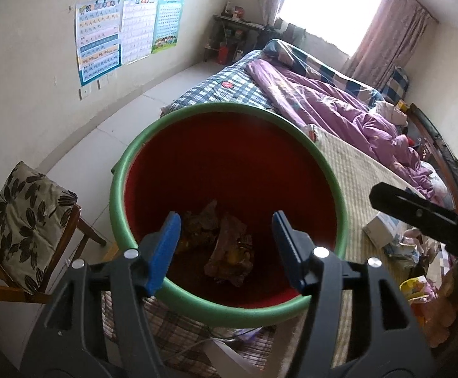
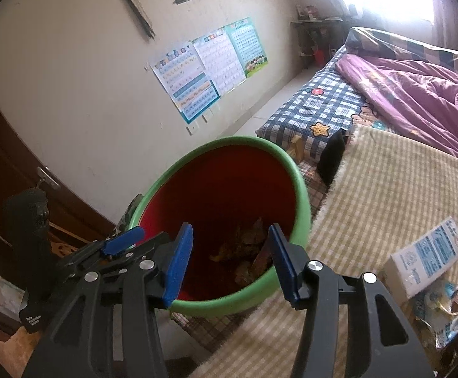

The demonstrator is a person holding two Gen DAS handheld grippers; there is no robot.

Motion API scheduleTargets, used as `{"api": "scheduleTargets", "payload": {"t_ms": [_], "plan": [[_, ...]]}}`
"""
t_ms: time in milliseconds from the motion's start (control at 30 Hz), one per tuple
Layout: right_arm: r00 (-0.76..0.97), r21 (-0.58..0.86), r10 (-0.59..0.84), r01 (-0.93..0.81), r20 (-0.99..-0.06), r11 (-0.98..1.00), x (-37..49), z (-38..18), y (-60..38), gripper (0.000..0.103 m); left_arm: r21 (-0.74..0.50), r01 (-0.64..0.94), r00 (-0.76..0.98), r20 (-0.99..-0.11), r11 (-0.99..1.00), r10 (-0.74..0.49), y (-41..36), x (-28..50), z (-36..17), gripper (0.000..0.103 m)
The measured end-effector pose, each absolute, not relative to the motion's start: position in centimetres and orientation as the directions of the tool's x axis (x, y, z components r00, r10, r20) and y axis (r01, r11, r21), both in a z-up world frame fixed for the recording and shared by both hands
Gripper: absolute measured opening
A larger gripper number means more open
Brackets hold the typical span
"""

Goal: Collect trash
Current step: 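Return both grippers to the trash pile on the mat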

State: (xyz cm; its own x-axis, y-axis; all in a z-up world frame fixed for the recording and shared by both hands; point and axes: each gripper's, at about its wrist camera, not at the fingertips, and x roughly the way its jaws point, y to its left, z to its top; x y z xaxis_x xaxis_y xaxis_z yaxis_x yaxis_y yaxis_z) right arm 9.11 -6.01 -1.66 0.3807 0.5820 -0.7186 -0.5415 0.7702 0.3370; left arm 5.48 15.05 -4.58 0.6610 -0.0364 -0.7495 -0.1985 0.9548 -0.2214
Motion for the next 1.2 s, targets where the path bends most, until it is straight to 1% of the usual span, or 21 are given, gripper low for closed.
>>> {"api": "scheduleTargets", "payload": {"t_ms": [333, 533, 700, 800, 867, 1067, 1200], "plan": [[0.445, 0.350, 0.554, -0.461, -0.704, 0.815, 8.2, -0.1, -13.2, 0.050, -0.215, -0.133, 0.661, -0.746, 0.967, -0.076, 10.9, 5.7, -4.2, 0.058], [0.509, 0.335, 0.497, -0.379, -0.703, 0.863, 8.1, 0.7, -19.9, 0.051, -0.225, -0.092, 0.651, -0.751, 0.970, -0.112, 7.8, 5.7, -4.2, 0.058], [0.546, 0.321, 0.422, -0.275, -0.724, 0.906, 7.9, -0.1, -26.0, 0.054, -0.253, -0.022, 0.620, -0.762, 0.967, -0.185, 3.6, 5.7, -4.7, 0.058], [0.546, 0.318, 0.384, -0.215, -0.745, 0.923, 7.6, -1.2, -29.2, 0.054, -0.294, 0.044, 0.580, -0.771, 0.955, -0.264, 0.2, 6.7, -5.1, 0.058], [0.543, 0.318, 0.365, -0.182, -0.757, 0.930, 7.0, -1.9, -31.1, 0.054, -0.287, 0.086, 0.578, -0.765, 0.954, -0.283, -2.0, 7.2, -4.9, 0.058], [0.530, 0.334, 0.354, -0.137, -0.771, 0.932, 5.5, -3.0, -35.3, 0.054, -0.340, 0.158, 0.495, -0.785, 0.927, -0.372, -8.2, 9.8, -6.3, 0.058], [0.540, 0.351, 0.358, -0.121, -0.762, 0.929, 4.8, -2.8, -37.8, 0.054, -0.345, 0.183, 0.461, -0.797, 0.921, -0.390, -11.2, 10.9, -6.9, 0.058]]}}
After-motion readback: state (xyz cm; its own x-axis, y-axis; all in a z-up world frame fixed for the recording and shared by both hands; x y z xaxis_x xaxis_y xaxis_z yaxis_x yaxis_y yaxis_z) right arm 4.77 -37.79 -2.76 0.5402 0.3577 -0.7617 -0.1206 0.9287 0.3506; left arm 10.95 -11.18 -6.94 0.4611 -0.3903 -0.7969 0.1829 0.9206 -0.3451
